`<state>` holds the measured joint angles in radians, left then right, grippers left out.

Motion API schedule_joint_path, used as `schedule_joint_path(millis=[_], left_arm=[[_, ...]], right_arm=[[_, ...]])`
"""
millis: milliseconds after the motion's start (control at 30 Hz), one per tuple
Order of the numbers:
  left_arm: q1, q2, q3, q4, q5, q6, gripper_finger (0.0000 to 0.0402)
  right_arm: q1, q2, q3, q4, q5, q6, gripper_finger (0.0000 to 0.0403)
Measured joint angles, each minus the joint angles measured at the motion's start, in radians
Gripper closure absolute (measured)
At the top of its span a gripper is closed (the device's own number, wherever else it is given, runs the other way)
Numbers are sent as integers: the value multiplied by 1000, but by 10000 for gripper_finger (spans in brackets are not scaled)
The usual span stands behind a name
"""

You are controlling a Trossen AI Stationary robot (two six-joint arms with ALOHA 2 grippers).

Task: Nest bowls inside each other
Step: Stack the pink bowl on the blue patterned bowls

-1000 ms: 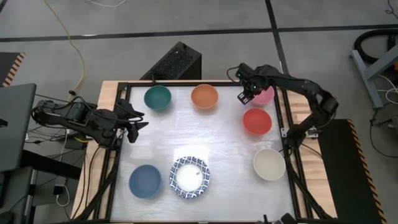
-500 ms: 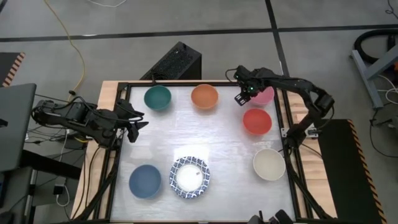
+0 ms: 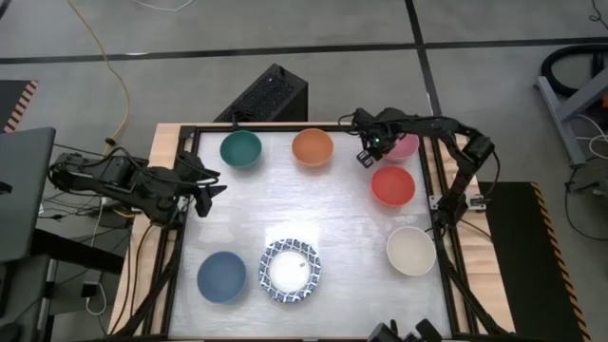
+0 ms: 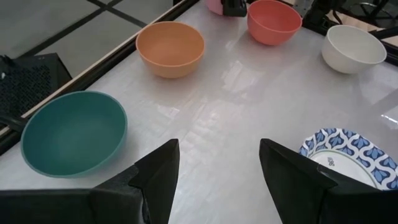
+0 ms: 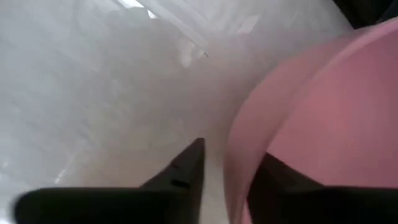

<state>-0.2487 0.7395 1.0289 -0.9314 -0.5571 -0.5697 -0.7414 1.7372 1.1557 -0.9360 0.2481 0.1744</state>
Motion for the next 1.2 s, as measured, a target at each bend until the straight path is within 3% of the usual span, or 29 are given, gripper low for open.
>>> schedule_joint_path(millis=[167,567,1200], left_arm=[[0,0,0,-6,-5,0,189],[0,0,0,-29,-8,0,189],[0,0,0,-29,-35,0,189]], right_arm=[[0,-5,0,-4,-1,4,387],[14,-12,79,-83,9,11,396],[239,-12,471,-154,16,-175,396]])
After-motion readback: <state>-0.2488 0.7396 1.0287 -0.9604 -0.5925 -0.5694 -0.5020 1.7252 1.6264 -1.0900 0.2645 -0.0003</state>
